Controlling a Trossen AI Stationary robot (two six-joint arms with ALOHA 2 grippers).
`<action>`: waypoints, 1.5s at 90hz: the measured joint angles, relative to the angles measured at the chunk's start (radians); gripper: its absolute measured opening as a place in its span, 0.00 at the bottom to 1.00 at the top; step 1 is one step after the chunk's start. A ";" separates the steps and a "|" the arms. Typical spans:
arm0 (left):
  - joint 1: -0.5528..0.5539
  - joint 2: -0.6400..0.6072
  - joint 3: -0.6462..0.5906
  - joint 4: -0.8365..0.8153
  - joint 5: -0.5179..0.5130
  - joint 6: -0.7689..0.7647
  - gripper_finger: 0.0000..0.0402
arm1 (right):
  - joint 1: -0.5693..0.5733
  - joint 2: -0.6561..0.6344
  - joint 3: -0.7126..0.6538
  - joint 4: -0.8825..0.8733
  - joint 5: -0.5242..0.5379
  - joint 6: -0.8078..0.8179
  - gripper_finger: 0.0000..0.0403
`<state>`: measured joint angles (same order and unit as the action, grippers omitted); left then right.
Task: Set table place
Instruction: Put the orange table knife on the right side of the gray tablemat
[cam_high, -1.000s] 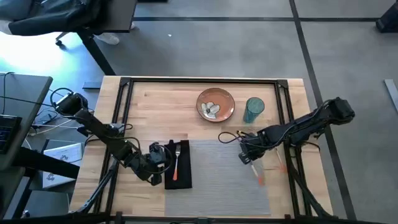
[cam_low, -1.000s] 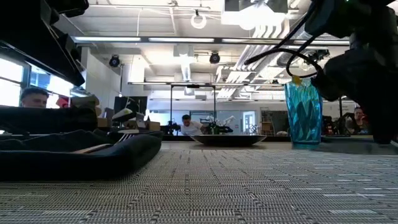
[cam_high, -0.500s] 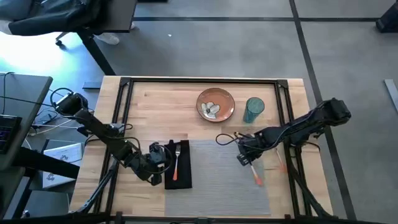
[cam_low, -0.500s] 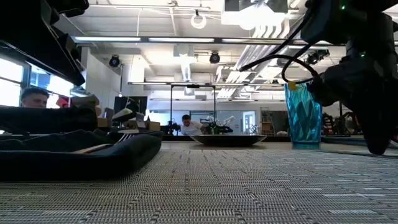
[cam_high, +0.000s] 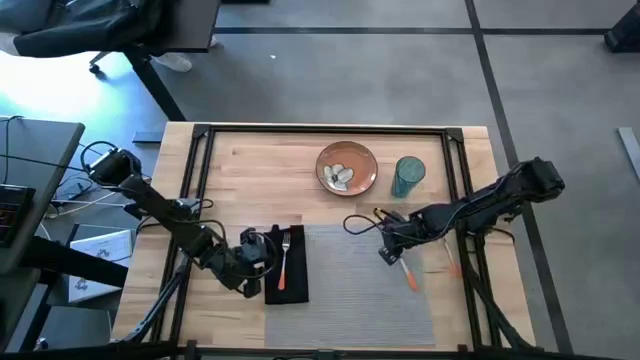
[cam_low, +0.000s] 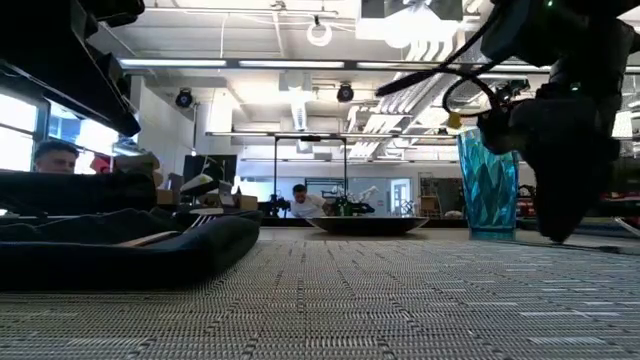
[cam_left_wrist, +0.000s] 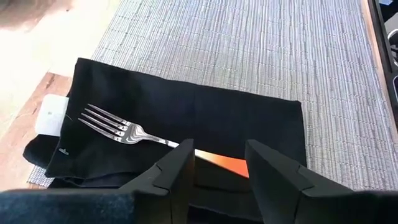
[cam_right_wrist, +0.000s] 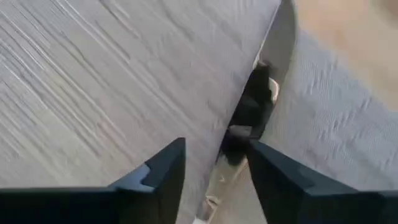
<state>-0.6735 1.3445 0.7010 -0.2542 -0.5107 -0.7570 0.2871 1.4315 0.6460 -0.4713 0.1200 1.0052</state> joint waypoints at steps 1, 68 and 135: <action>0.000 0.000 0.000 0.000 0.000 0.000 0.32 | 0.002 0.000 0.000 0.006 0.013 -0.008 0.42; 0.000 0.000 0.000 0.020 -0.019 0.018 0.32 | 0.206 -0.073 0.105 0.048 0.162 0.054 0.44; 0.000 0.000 0.000 0.023 -0.029 0.013 0.32 | 0.483 -0.063 -0.051 -0.044 0.510 0.550 0.44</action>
<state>-0.6735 1.3445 0.7010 -0.2314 -0.5392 -0.7437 0.7704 1.3682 0.5947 -0.5155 0.6302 1.5549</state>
